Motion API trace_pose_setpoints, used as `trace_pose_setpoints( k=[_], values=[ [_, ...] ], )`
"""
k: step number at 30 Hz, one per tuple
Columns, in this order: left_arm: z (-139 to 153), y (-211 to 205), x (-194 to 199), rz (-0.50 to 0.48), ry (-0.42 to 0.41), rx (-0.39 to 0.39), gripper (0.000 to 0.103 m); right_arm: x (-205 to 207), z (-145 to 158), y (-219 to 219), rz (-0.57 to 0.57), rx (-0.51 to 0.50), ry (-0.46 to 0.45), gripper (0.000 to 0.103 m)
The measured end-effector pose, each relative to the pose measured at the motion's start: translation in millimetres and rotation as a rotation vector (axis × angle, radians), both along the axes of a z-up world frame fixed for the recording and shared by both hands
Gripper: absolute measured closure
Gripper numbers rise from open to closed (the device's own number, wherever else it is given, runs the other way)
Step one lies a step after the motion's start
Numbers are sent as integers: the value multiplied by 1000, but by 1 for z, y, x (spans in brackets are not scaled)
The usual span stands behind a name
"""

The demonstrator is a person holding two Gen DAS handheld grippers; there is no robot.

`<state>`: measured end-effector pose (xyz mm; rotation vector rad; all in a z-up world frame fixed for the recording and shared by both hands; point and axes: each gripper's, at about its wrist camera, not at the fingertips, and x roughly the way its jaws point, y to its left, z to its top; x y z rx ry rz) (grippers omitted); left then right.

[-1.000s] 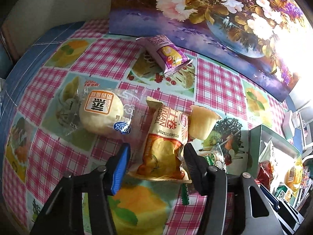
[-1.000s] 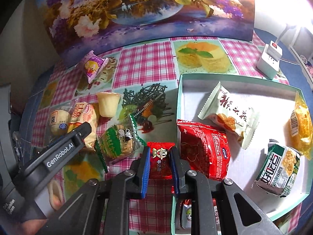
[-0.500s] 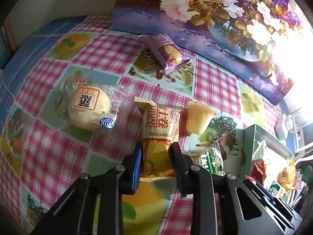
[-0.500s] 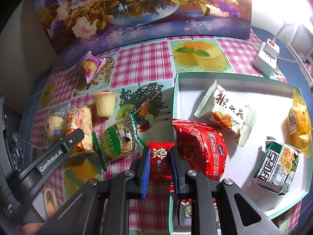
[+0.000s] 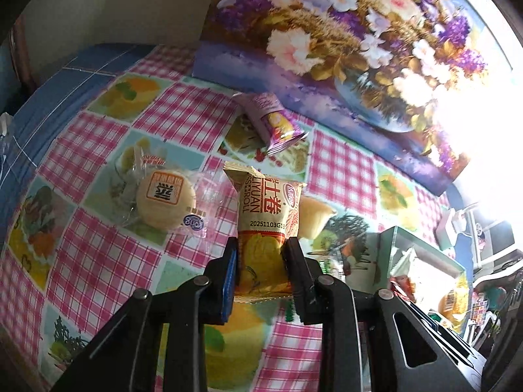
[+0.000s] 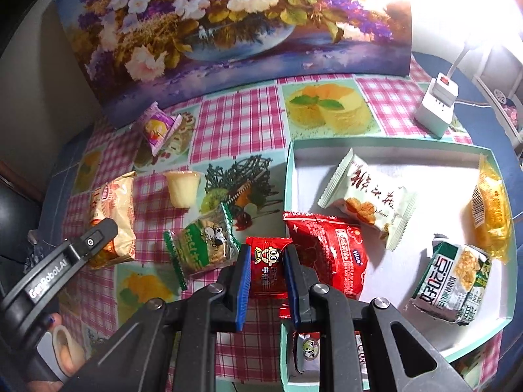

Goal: Organize snacks
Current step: 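Carry the bread packet and red candy over the white tray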

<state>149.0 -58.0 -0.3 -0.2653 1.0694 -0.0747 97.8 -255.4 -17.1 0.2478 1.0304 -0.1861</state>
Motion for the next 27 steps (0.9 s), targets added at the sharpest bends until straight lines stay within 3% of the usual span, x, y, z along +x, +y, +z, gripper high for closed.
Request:
trace_pose_setpoints(
  k=[9,27],
  values=[
    [26,-21,-16,-44,-48,-25,73,-9,21,-18,-43,19,-57,82],
    [48,-113,-42,-230,-62,24,73,-40,39,-100,-254,28,-112,82]
  ],
)
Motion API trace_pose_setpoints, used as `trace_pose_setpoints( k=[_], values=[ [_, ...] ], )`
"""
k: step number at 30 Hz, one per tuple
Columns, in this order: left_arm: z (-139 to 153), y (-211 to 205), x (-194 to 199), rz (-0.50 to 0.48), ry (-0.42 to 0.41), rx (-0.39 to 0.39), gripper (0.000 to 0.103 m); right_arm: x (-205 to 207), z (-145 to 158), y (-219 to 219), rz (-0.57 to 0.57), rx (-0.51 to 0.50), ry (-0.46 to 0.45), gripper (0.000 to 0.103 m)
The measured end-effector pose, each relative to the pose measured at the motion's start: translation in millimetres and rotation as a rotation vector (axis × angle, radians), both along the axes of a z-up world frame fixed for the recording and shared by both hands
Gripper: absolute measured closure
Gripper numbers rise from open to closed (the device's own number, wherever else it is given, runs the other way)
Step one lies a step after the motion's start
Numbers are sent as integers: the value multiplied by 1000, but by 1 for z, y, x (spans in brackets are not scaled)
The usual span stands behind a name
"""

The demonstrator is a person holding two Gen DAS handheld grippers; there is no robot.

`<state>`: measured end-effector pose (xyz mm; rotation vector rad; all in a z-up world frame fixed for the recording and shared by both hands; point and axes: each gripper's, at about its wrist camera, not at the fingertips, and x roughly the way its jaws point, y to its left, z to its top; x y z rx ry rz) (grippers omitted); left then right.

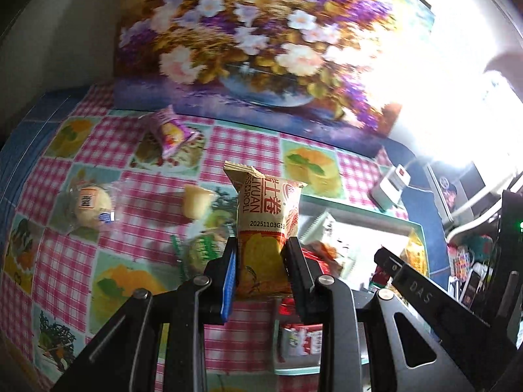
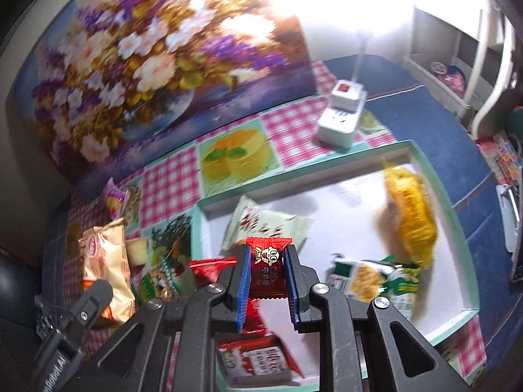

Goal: Organize snacks
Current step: 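Carry the bread packet and red candy over the white tray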

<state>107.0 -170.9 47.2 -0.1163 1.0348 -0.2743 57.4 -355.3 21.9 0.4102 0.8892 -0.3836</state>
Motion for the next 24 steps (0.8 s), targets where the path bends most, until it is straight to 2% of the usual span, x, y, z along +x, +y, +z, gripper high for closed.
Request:
trace_pose_setpoints(
  k=[12,24],
  values=[
    [-11,-65,-20,-97,34,0,73,-38,5,-63,-195,48,-41,81],
    [-30,-94,-29,-169,52,48,73,-50,-11,-90,-259,85,-24,81]
  ],
)
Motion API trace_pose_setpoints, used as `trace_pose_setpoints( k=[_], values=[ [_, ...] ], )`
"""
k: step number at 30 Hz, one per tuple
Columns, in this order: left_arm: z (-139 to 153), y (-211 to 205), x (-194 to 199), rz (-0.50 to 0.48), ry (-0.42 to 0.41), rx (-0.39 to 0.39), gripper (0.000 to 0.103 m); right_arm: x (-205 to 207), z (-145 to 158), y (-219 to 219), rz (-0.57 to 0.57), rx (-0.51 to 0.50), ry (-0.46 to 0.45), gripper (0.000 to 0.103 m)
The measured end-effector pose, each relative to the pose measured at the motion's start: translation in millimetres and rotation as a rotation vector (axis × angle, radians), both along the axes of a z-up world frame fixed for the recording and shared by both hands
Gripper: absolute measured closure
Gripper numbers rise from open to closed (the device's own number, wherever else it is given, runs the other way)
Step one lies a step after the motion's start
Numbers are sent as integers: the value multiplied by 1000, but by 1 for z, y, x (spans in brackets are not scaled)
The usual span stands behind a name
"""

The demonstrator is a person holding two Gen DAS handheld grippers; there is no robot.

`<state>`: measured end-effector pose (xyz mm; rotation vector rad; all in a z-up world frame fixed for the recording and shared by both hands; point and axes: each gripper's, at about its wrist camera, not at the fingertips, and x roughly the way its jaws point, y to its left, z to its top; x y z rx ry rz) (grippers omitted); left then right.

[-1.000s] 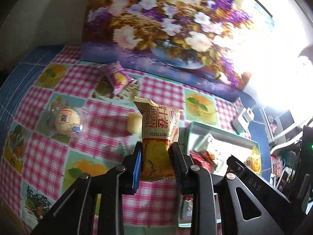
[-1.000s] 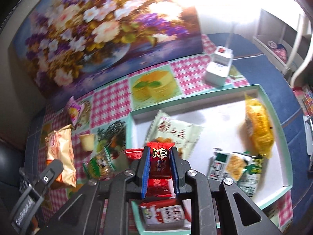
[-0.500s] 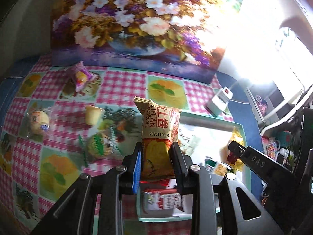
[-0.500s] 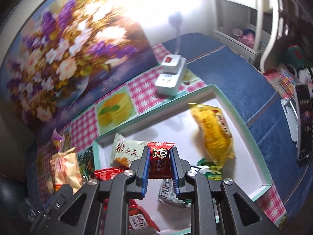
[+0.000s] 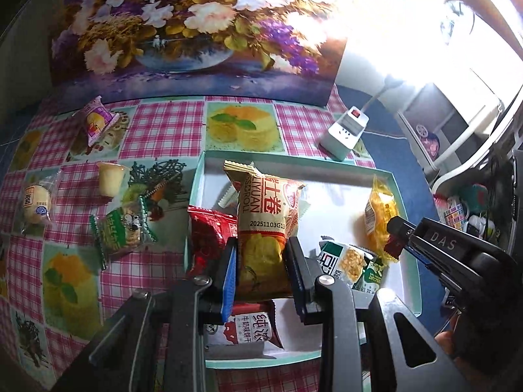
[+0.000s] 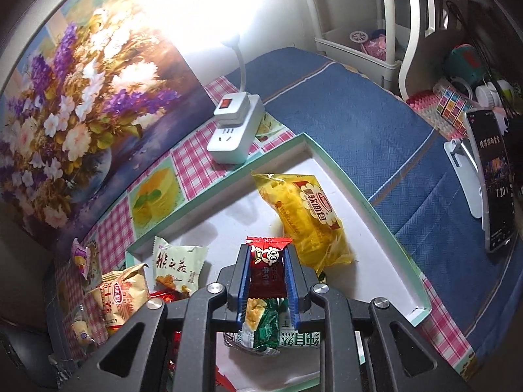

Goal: Organize snacks
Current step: 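Carry the bread packet and red candy over the white tray, then open both grippers to release the bread packet and candy into the tray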

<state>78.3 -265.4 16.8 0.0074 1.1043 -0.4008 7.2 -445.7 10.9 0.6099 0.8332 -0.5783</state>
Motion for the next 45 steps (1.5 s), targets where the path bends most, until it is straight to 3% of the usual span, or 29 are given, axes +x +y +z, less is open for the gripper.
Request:
trace_pose_setpoints(
  k=[17,26,30,32,35,38,42,45],
  values=[
    [-8,2,2,-3,34,-20,71,3,1,4,14,-16,10,81],
    [-6,38,15,162,17,-8,39,9,-5,8,33,-9,44,81],
    [-12,64,21,268,39,-11,33,10,-7,8,35,-7,60,80],
    [-14,77,24,324,48,0,25,10,-8,9,36,-11,68,77],
    [-17,94,28,385,60,8,22,12,-7,14,51,-21,75,69],
    [-20,106,31,430,78,12,16,16,-6,20,73,-34,80,44],
    [-24,126,35,511,110,16,16,23,-3,39,124,-57,81,41],
    [-25,141,35,559,130,1,14,30,-1,63,190,-87,82,31]
  ],
)
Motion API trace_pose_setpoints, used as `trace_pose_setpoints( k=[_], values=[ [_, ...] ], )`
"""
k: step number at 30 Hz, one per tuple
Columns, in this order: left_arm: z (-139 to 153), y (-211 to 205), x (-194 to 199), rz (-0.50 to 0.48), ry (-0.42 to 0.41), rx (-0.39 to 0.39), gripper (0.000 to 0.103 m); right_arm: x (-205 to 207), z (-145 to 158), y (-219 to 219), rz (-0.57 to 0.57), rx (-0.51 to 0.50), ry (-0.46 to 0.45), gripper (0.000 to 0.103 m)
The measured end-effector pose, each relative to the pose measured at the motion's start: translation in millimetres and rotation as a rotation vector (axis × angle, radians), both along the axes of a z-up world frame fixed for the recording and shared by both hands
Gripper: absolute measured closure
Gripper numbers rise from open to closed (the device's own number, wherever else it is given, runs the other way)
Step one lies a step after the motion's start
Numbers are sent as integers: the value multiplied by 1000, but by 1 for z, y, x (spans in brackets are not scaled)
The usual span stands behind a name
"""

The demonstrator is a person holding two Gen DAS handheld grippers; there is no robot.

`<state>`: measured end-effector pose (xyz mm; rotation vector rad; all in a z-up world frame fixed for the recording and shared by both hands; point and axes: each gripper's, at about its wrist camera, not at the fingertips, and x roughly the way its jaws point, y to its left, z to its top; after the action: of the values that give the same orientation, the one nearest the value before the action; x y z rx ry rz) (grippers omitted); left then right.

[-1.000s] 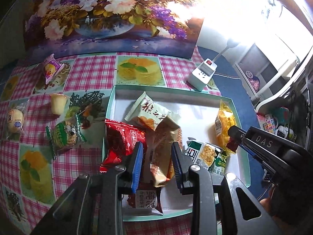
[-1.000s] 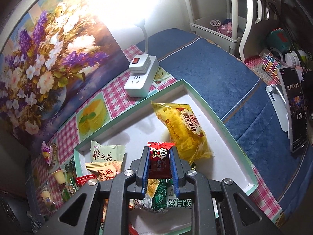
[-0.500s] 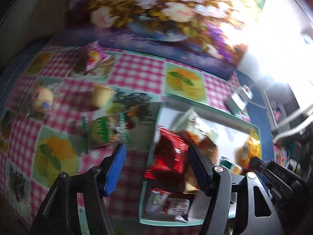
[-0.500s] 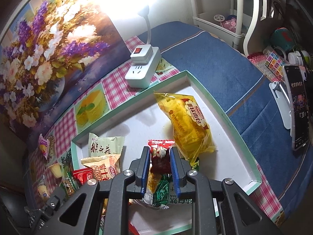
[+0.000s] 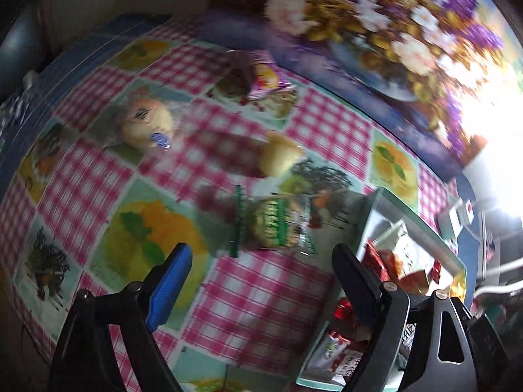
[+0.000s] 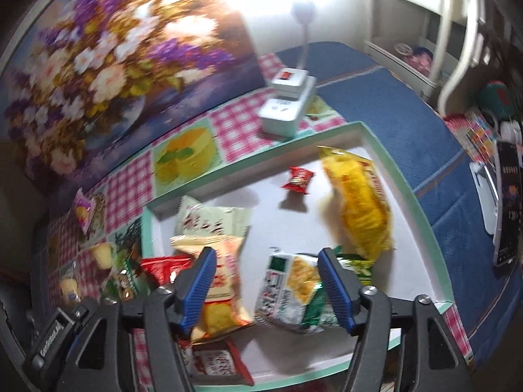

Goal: Organize snacks
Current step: 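Open both grippers to release the bread packet and candy into the tray, then withdraw both grippers from the tray toward the tablecloth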

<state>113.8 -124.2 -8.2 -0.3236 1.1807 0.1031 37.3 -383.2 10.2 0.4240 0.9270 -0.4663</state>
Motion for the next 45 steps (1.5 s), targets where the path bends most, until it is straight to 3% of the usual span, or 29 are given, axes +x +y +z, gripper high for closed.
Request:
trace_pose_setpoints(
  k=[3,13,24,45],
  values=[
    [0,16,0,48,0,-2,3,7,2,28,81,-17,-10,27],
    [3,68,-2,197,-18,14,3,22,-7,86,248,-51,-9,0],
    [5,103,1,260,-28,0,3,28,-20,104,302,-12,-29,0],
    [3,139,16,293,-50,-43,3,50,-26,136,380,-82,-9,0]
  ],
)
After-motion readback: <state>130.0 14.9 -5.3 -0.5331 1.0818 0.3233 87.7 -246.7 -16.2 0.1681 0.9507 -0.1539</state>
